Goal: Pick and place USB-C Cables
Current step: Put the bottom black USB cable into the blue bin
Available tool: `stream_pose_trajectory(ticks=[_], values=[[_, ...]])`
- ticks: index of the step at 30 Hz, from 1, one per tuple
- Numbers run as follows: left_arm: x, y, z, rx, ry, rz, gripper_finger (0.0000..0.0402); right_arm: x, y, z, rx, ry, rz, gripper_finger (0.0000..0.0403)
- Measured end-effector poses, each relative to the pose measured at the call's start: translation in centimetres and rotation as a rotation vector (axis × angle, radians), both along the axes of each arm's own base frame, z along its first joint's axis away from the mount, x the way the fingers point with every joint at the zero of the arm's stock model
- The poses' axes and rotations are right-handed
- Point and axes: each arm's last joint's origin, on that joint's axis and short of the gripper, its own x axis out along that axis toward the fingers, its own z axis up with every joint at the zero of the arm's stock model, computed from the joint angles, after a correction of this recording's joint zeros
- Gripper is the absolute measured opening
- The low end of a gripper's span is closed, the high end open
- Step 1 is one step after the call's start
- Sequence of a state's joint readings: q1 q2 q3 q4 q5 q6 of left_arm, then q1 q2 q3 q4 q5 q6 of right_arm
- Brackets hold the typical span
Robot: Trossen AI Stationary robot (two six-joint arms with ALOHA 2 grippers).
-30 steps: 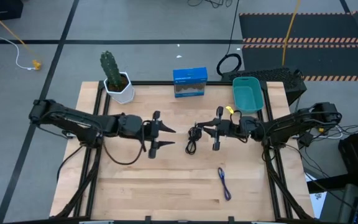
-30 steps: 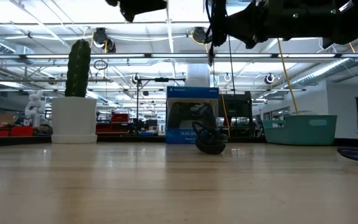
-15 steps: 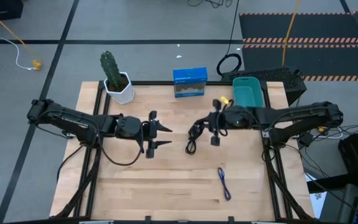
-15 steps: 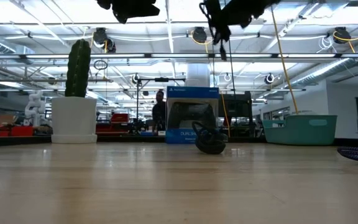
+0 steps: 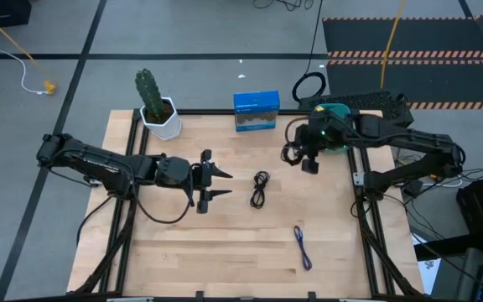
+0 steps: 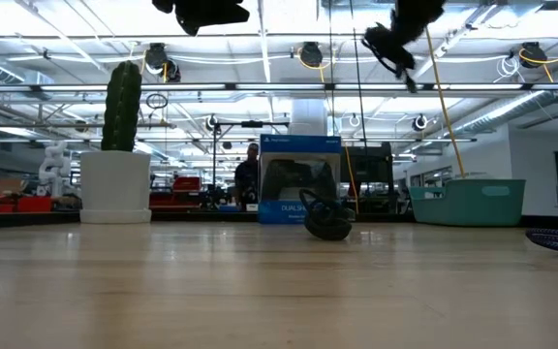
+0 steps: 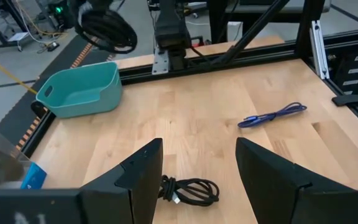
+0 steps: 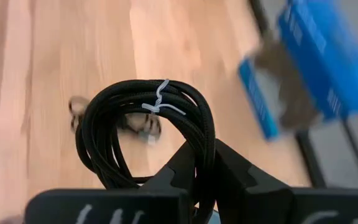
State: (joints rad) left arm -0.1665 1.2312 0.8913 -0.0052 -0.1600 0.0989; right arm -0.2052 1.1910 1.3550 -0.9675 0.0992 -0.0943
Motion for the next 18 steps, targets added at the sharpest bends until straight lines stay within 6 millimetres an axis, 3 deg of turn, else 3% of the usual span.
stream_pose_trajectory(ticks=[8,18], values=[[0.0,0.0,0.1,0.009,-0.007,-0.003,0.0204,-2.1,-2.3,-1.9,0.139,0.26,-0.189,0.0025],[0.1,0.0,0.1,0.008,-0.015,-0.003,0.0204,-3.2,-4.9,-3.5,0.25,0.447,-0.393,0.0025]])
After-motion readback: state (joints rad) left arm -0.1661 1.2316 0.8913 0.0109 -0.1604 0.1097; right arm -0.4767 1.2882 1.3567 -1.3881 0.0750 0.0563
